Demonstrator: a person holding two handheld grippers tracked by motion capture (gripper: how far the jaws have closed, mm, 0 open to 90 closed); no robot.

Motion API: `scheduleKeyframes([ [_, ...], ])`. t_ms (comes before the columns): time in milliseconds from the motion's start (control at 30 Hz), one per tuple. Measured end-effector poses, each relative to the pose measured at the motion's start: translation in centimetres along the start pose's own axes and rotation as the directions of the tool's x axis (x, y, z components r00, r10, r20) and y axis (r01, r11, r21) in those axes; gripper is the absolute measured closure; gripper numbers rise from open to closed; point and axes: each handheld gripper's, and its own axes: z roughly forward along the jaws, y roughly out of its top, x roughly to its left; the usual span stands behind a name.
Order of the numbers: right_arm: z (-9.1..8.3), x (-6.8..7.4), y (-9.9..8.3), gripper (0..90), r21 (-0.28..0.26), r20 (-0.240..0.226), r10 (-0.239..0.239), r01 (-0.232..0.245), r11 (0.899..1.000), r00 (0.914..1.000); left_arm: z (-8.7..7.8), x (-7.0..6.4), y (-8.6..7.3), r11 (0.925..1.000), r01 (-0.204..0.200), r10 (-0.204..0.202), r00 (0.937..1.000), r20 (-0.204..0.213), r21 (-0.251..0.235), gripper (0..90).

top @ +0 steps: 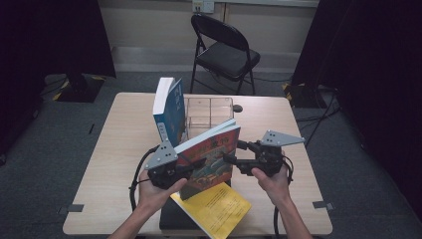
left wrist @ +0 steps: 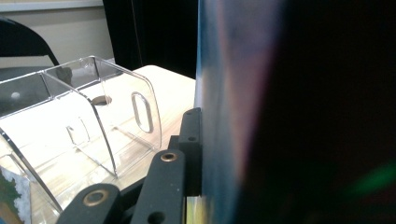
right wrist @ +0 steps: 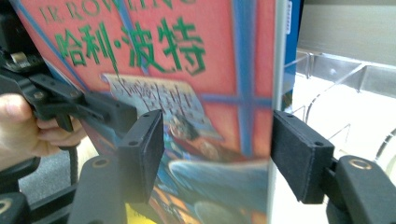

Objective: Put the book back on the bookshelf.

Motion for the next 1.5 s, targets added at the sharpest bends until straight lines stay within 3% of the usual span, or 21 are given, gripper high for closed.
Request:
scheduleKeyframes([
  [300, -1.6, -0.5, -2.3, 35.1, 0.058, 0.073, 0.026, -0.031, 0.998, 0.997, -0.6, 1.1, 0.0, 0.9971, 0.076, -0.076, 0.9969, -0.021, -0.002, 74.6],
  [667, -2.7, -1.0, -4.4, 34.8, 0.094, 0.1, 0.061, -0.071, 0.993, 0.9931, -1.1, 1.4, 0.3, 0.9968, 0.078, -0.077, 0.996, -0.045, 0.017, 74.6],
  [800, -3.0, -1.0, -4.7, 34.8, 0.098, 0.106, 0.066, -0.077, 0.992, 0.9921, -1.2, 1.6, 0.3, 0.9954, 0.095, -0.094, 0.9947, -0.043, 0.015, 74.6],
  [1033, -3.0, -1.2, -4.8, 34.7, 0.097, 0.107, 0.071, -0.082, 0.992, 0.9917, -1.2, 1.0, 0.0, 0.9992, 0.039, -0.038, 0.9987, -0.035, 0.014, 74.5],
  [1500, -2.6, -1.0, -4.7, 34.6, 0.101, 0.105, 0.065, -0.076, 0.992, 0.9923, -1.5, 0.7, -0.6, 0.9998, -0.015, 0.015, 0.9998, -0.012, -0.009, 74.1],
])
